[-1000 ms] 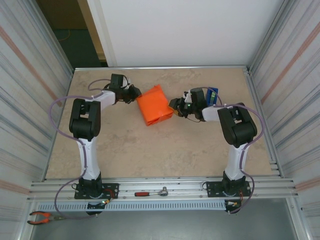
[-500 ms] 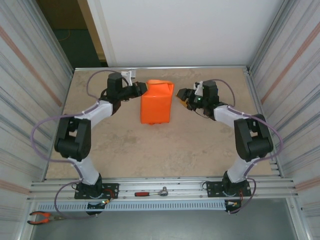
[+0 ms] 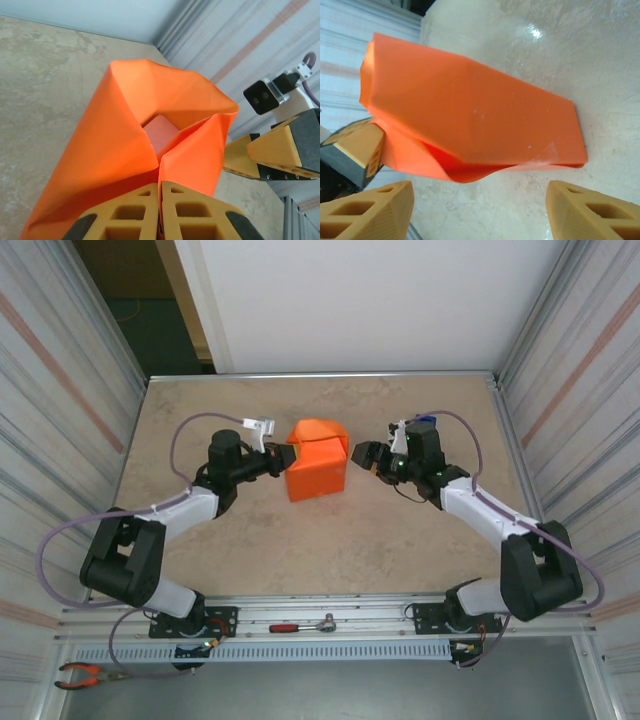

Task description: Wrap the gift box in paper

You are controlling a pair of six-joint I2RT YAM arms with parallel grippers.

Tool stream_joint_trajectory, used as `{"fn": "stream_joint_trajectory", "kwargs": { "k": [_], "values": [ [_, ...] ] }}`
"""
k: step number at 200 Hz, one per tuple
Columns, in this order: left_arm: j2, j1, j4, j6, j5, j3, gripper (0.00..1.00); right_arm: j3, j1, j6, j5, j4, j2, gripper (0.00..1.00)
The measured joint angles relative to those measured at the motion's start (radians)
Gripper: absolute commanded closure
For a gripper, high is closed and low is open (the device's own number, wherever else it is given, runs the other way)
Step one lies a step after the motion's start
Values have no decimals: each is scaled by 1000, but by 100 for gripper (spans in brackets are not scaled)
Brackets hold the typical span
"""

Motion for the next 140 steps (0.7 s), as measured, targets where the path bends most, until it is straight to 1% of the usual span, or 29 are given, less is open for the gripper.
{"fn": "stream_joint_trajectory", "kwargs": {
  "k": [22, 45, 79, 99, 106, 111, 131, 140],
  "values": [
    [-11, -8, 9, 12, -2, -24, 90, -2, 27, -26, 46, -41, -55, 25],
    [-11, -7, 10, 13, -9, -28, 90, 9, 41, -50, 79, -70, -58, 22],
    [-11, -7, 8, 15, -16, -28, 85, 112, 76, -98, 120, -117, 20, 20],
    [-11, -7, 8, 16, -20, -27, 78, 188, 96, -127, 134, -116, 92, 20],
    [-11, -7, 8, 18, -22, -27, 74, 209, 101, -134, 142, -114, 117, 20],
    [-11, -7, 7, 21, -23, -27, 69, 224, 105, -140, 147, -112, 138, 21],
    [-24, -7, -5, 26, -41, -23, 37, 266, 113, -159, 164, -93, 221, 23],
    [-41, -7, -17, 16, -62, -23, 26, 270, 114, -163, 171, -84, 251, 23]
  ]
}}
